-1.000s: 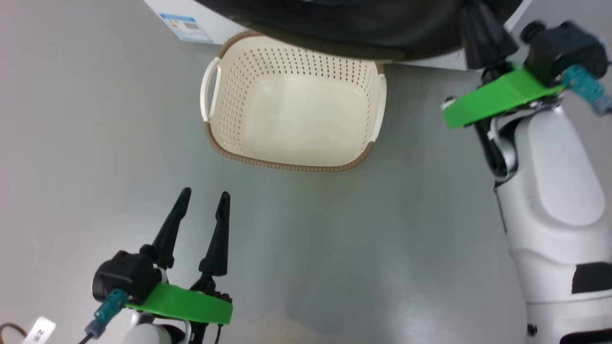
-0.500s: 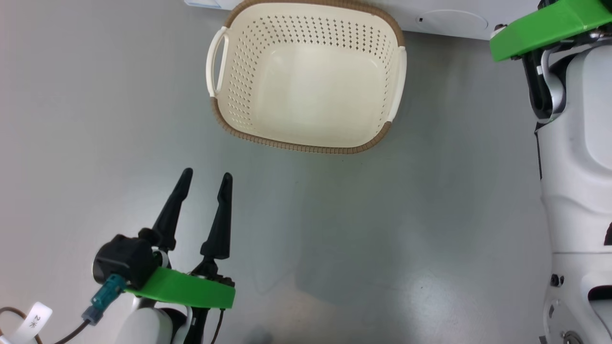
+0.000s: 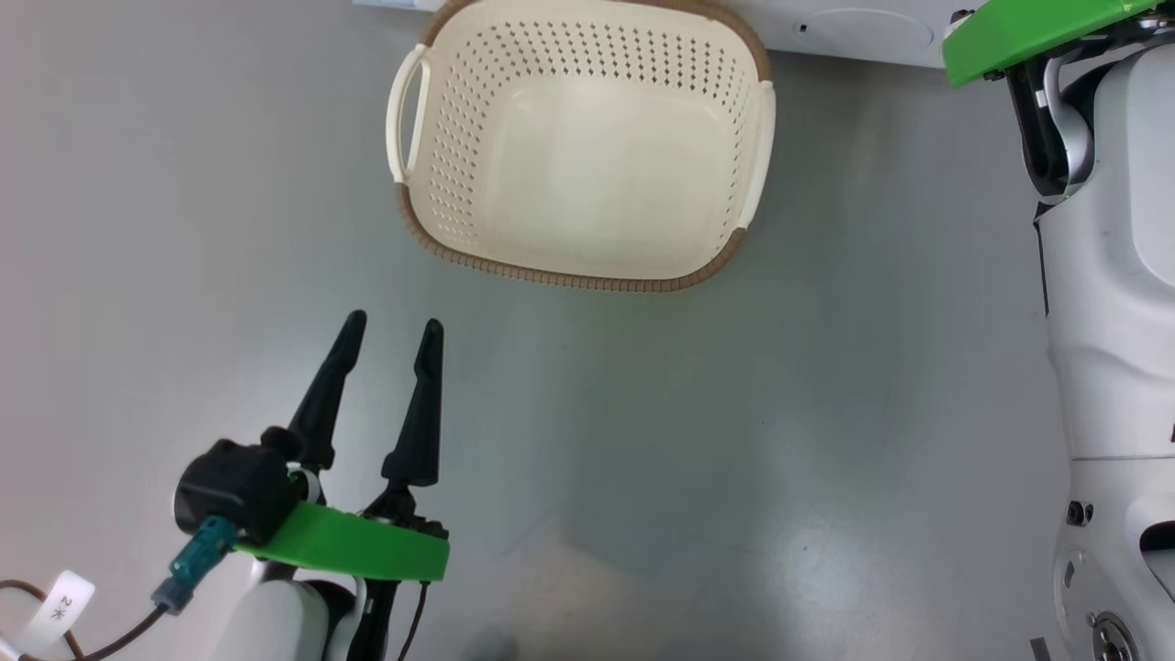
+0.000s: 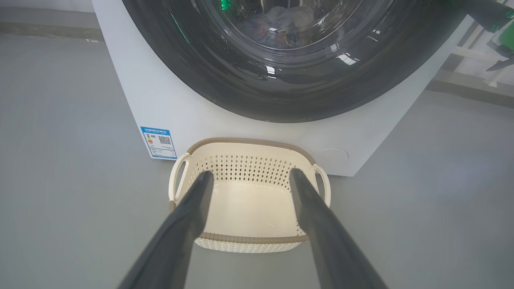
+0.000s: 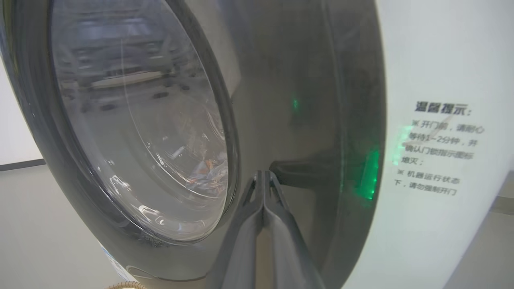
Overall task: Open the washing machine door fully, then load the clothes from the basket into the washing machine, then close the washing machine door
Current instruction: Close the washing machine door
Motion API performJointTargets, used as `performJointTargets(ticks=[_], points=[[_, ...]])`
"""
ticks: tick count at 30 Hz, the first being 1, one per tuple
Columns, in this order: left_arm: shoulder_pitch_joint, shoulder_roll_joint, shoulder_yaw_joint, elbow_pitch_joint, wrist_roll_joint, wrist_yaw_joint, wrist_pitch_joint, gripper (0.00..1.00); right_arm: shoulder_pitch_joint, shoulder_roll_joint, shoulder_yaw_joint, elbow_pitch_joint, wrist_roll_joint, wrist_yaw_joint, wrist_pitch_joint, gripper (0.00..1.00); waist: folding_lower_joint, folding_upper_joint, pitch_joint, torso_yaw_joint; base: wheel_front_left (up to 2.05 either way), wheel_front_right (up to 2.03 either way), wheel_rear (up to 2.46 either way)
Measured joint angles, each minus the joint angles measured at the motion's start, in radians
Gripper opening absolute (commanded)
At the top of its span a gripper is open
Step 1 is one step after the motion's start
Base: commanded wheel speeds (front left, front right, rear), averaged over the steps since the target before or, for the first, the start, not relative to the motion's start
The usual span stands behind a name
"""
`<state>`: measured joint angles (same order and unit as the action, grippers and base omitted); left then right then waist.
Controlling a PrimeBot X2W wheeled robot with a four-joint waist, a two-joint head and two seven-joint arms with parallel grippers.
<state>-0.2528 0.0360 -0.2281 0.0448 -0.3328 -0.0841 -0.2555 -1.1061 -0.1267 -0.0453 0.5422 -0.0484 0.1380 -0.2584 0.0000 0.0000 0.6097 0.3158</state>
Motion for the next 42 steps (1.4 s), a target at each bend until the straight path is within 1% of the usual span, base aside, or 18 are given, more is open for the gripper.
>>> performJointTargets(ticks=[4, 10, 15, 18, 24, 25, 27, 28, 29, 34, 42], points=[[0.000, 0.000, 0.011, 0.001, 0.002, 0.000, 0.000, 1.00, 0.033, -0.004, 0.039, -0.010, 0.060, -0.001, 0.000, 0.00, 0.0000, 0.0000, -0.024, -0.011, 0.00, 0.00, 0.00], [0.002, -0.001, 0.042, 0.002, 0.020, -0.001, 0.000, 1.00, 0.202, -0.009, 0.135, -0.058, 0.161, -0.001, 0.000, 0.00, 0.0000, 0.0000, -0.069, -0.040, 0.00, 0.00, 0.00], [0.006, -0.001, 0.079, 0.007, 0.034, -0.009, 0.000, 1.00, 0.333, -0.029, 0.177, -0.119, 0.228, -0.001, 0.000, 0.00, 0.0000, 0.0000, -0.108, -0.073, 0.00, 0.00, 0.00], [0.010, -0.001, 0.098, 0.013, 0.056, -0.012, 0.000, 1.00, 0.411, -0.048, 0.196, -0.142, 0.235, -0.002, 0.000, 0.00, 0.0000, 0.0000, -0.136, -0.093, 0.00, 0.00, 0.00], [0.054, -0.002, 0.141, 0.031, 0.074, -0.019, 0.000, 1.00, 0.547, -0.052, 0.185, -0.191, 0.241, -0.002, 0.001, 0.00, 0.0000, 0.0000, -0.200, -0.133, 0.00, 0.00, 0.00], [0.066, -0.001, 0.146, 0.033, 0.074, -0.019, 0.000, 1.00, 0.570, -0.047, 0.179, -0.197, 0.241, -0.002, 0.001, 0.07, 0.0000, 0.0000, -0.212, -0.139, 0.00, 0.00, 0.00], [0.088, -0.001, 0.156, 0.036, 0.078, -0.019, 0.000, 1.00, 0.614, -0.031, 0.159, -0.212, 0.241, -0.002, 0.001, 0.47, 0.0000, 0.0000, -0.234, -0.153, 0.00, 0.00, 0.00], [0.098, -0.001, 0.161, 0.038, 0.083, -0.020, 0.000, 1.00, 0.634, -0.027, 0.155, -0.221, 0.240, -0.002, 0.001, 1.00, -0.0001, 0.0000, -0.245, -0.161, 0.00, 0.00, 0.00], [0.108, -0.001, 0.167, 0.039, 0.085, -0.026, 0.000, 1.00, 0.652, -0.023, 0.151, -0.229, 0.240, -0.002, 0.001, 1.00, 0.0000, 0.0000, -0.256, -0.169, 0.00, 0.00, 0.00], [0.143, -0.001, 0.187, 0.046, 0.092, -0.026, 0.000, 1.00, 0.745, 0.020, 0.093, -0.273, 0.240, -0.002, 0.001, 1.00, 0.0000, 0.0000, -0.312, -0.206, 0.00, 0.00, 0.00], [0.212, 0.001, 0.235, 0.046, 0.109, -0.025, 0.000, 1.00, 0.880, 0.057, 0.062, -0.304, 0.236, -0.002, 0.001, 1.00, 0.0000, 0.0000, -0.402, -0.266, 0.00, 0.00, 0.00]])
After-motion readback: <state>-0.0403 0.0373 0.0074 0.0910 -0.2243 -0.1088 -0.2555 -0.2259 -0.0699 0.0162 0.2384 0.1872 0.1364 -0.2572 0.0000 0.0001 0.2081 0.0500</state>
